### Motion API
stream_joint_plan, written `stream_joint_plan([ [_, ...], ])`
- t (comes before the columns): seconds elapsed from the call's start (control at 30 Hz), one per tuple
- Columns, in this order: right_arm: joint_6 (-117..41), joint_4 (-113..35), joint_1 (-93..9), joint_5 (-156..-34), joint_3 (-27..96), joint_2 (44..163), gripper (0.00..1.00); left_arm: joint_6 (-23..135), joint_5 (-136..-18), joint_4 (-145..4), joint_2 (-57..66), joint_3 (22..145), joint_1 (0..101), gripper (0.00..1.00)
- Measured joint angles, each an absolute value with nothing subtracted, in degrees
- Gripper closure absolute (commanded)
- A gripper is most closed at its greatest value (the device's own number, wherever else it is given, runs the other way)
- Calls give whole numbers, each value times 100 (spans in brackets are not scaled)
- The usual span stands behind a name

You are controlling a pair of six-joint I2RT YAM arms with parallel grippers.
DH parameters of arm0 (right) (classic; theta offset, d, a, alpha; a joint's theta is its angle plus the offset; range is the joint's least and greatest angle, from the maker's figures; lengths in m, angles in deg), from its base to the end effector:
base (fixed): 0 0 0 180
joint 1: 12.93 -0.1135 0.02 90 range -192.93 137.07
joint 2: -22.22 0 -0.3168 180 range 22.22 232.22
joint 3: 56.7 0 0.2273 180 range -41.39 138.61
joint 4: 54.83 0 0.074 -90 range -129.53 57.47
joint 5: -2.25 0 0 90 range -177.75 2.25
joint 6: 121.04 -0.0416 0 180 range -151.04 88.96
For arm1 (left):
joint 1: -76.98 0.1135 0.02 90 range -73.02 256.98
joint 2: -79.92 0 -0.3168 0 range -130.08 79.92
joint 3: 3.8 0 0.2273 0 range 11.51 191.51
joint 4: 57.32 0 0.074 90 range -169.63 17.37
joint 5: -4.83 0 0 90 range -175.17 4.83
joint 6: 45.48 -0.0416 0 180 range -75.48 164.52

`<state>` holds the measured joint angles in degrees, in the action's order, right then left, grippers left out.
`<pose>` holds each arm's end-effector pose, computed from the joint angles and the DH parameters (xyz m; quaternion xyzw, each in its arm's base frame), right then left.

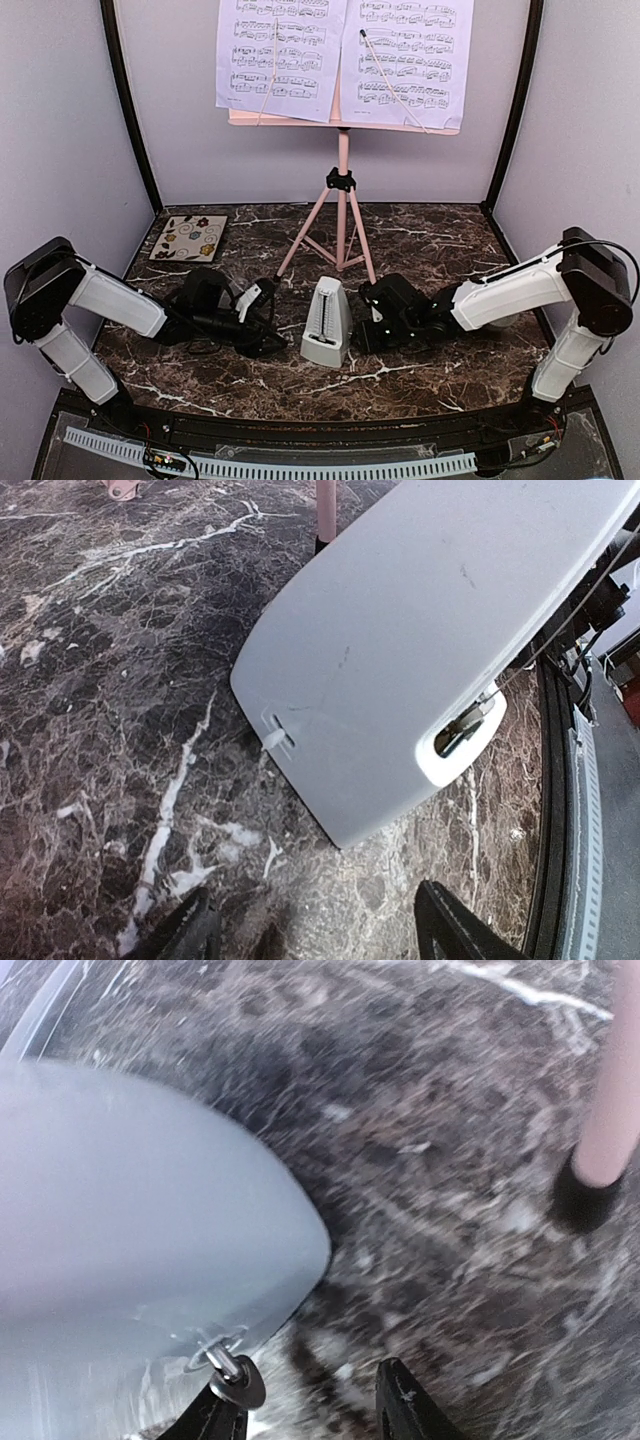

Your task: Set up the instrument practice props

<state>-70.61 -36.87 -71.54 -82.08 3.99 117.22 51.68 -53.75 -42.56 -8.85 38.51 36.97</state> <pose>0.1629 0.2591 0.2097 -0.1405 0.9348 0.2134 0.2469 0.1875 -0.1857 0.2079 0.3642 0.7691 -0.4043 0.3351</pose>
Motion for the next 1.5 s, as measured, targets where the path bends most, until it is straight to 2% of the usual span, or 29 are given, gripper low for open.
stream_joint_plan([
  [0.17,-6751,-3646,-6901,-8217,629,11777,53,5035,-5141,-4241,-1252,4157,3697,35],
  [0.27,-6585,-3646,-6857,-8214,841,11827,48,4971,-4962,-4158,-1547,4433,3695,36],
  [0.47,-6327,-3261,-6829,-8300,843,11272,23,4967,-4707,-3935,-2032,4809,3669,46],
  [0.53,-6322,-3067,-6829,-8322,830,10854,15,4969,-4648,-3852,-2111,4848,3616,48],
  [0.6,-6340,-2907,-6831,-8332,832,10413,2,4984,-4615,-3780,-2179,4889,3529,49],
  [0.63,-6379,-2833,-6835,-8343,834,10225,0,4995,-4615,-3732,-2207,4903,3470,48],
  [0.73,-6521,-2524,-6859,-8335,961,9939,0,5105,-4608,-3539,-2301,4909,3262,47],
  [1.1,-7020,-1821,-7222,-7941,2056,10011,0,5585,-4766,-2803,-2745,4986,2723,38],
  [1.33,-7061,-1292,-7323,-7609,2948,10638,0,5736,-5047,-2453,-1989,4144,3109,28],
  [1.5,-7068,-1110,-7379,-7421,3370,11167,8,5671,-5351,-2519,-1416,3807,3641,27],
])
